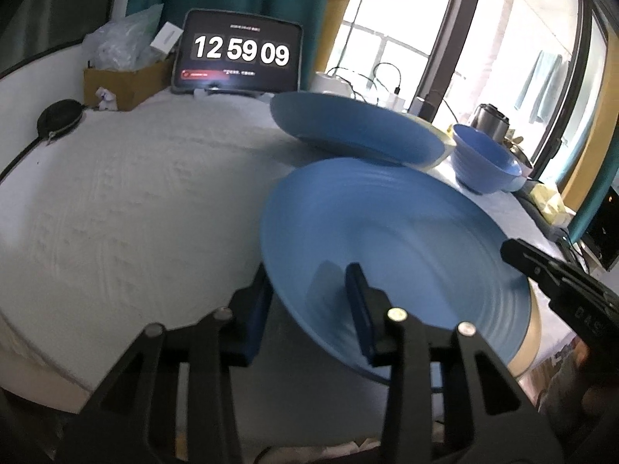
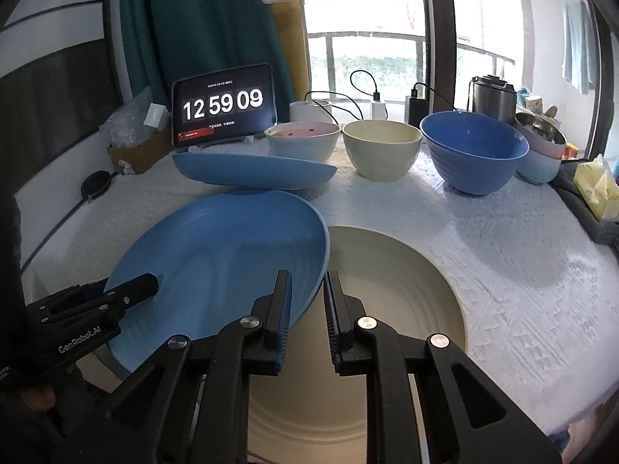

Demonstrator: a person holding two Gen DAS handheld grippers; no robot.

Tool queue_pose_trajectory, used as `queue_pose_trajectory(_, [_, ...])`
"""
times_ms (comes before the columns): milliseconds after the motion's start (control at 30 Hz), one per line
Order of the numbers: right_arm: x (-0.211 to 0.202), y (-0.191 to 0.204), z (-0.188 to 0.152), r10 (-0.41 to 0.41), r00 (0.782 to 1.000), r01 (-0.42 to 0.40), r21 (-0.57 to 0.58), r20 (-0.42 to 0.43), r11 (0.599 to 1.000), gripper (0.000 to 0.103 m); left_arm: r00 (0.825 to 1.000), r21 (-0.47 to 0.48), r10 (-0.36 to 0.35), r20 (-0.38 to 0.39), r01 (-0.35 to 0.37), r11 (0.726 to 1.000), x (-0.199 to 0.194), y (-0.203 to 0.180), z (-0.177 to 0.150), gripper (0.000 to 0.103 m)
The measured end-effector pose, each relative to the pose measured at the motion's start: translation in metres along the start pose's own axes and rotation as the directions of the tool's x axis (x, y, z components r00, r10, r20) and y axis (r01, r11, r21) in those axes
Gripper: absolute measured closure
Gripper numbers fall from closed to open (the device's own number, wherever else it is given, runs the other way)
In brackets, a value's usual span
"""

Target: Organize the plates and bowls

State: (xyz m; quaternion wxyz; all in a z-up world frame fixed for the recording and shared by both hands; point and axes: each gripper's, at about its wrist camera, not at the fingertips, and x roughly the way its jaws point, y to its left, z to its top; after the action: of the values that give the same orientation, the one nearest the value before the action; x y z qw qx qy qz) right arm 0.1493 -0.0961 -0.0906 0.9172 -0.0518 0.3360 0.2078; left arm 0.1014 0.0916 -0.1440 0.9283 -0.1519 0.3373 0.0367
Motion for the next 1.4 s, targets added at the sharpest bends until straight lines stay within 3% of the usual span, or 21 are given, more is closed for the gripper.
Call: queue_pose_trajectory(1400, [-0.060, -0.074, -0.030, -0.111, 0.992, 0.103, 0.116, 0.059, 0.988, 0.085, 0.996, 0.196, -0.079, -0.031, 0.083, 0.977, -0.012, -0.094, -0.010, 0.063])
